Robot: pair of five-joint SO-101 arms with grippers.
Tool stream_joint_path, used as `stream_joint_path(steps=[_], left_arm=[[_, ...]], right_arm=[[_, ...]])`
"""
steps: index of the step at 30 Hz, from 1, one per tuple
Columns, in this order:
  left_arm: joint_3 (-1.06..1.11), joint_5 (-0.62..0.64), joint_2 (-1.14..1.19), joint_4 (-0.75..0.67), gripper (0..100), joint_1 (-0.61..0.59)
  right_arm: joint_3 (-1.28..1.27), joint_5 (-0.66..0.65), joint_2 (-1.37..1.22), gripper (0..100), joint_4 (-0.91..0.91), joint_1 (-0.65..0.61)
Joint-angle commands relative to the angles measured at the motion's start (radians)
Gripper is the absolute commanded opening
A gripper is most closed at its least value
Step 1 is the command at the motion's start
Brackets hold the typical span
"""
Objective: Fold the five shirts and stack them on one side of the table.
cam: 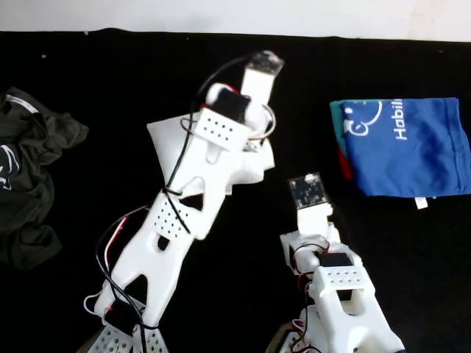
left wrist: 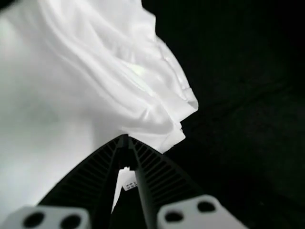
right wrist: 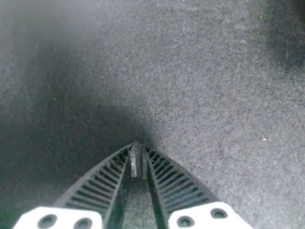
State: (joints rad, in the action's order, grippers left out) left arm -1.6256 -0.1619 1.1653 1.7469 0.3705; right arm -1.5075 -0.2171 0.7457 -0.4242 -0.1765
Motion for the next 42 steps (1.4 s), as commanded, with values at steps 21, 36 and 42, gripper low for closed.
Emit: stream_joint_path(steps=[21,36,42], left_arm=[[-0.039,0.012,-0.028,0.014,1,0.045],[-0.038,0.012,0.197,-0.313,1,-0.05],[-0.035,0.012,0.225,-0.511,1,-0.013]], right_arm=[[0.012,0.012,-0.007,0.7,0.035,0.035],[0.012,0.012,-0.007,0.7,0.035,0.035],[0.012,0.012,-0.007,0.7,0.035,0.035]])
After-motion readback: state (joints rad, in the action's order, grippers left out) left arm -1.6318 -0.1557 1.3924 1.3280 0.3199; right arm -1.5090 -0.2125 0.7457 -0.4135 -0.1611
